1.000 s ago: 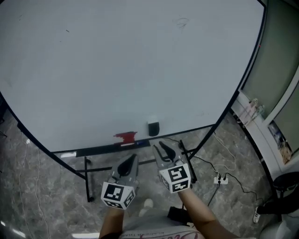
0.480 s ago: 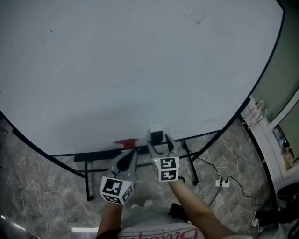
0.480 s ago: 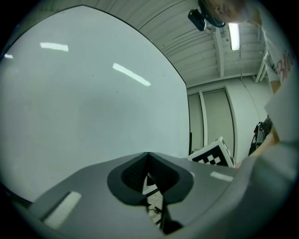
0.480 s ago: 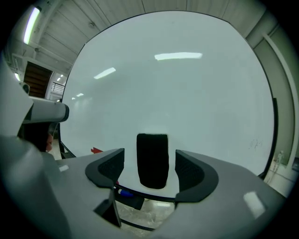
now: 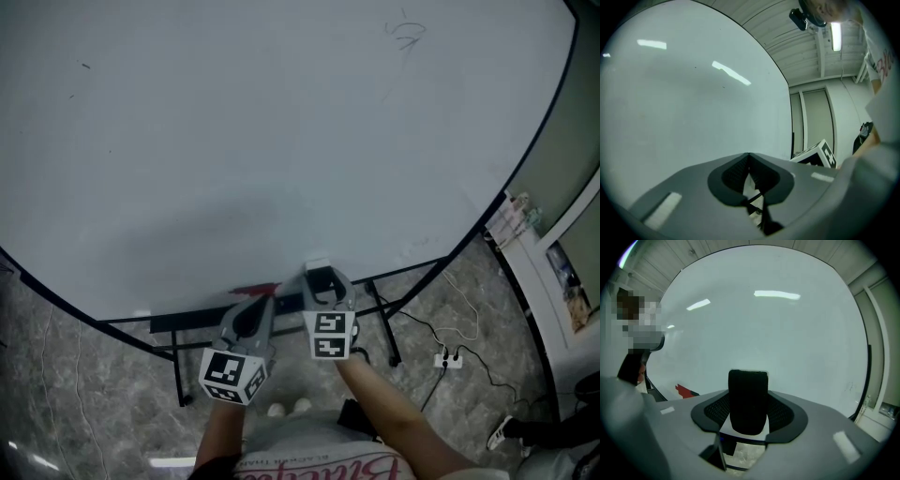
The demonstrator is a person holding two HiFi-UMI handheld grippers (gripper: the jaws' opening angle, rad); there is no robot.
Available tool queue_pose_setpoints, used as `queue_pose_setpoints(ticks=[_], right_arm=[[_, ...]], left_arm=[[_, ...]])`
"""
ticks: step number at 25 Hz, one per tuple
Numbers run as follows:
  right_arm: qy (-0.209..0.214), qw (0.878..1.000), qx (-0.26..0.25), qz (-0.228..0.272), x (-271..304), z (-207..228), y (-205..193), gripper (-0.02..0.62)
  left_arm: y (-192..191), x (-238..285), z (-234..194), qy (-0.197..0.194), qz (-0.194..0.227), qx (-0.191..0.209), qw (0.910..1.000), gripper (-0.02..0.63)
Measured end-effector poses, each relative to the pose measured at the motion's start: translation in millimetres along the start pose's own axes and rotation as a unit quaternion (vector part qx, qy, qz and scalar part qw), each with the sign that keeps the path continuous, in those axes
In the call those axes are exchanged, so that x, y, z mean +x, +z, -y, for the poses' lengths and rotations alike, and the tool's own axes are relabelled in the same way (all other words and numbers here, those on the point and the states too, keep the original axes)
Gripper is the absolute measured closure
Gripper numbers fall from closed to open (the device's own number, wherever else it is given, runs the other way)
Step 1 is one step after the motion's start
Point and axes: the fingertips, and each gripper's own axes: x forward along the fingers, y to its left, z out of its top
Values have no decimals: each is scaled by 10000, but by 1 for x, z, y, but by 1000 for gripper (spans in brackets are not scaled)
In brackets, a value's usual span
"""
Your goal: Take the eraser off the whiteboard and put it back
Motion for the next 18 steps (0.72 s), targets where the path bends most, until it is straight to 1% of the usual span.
queue_pose_setpoints(ticks=[4, 9, 13, 18], right_arm=[[-5, 10000, -14, -88, -1, -1, 0, 370], [18, 10000, -67, -20, -9, 2, 13, 370], [62, 10000, 1, -42, -23, 4, 18, 370], [293, 9996, 3, 37, -50, 0, 32, 368]], left_arm=[[0, 1, -2, -28, 20, -38, 10000, 607], [1, 5, 0, -110, 57, -71, 9999, 607], [3, 7, 6, -204, 97, -54, 9997, 607], [9, 6, 13, -324, 171, -41, 9993, 607]])
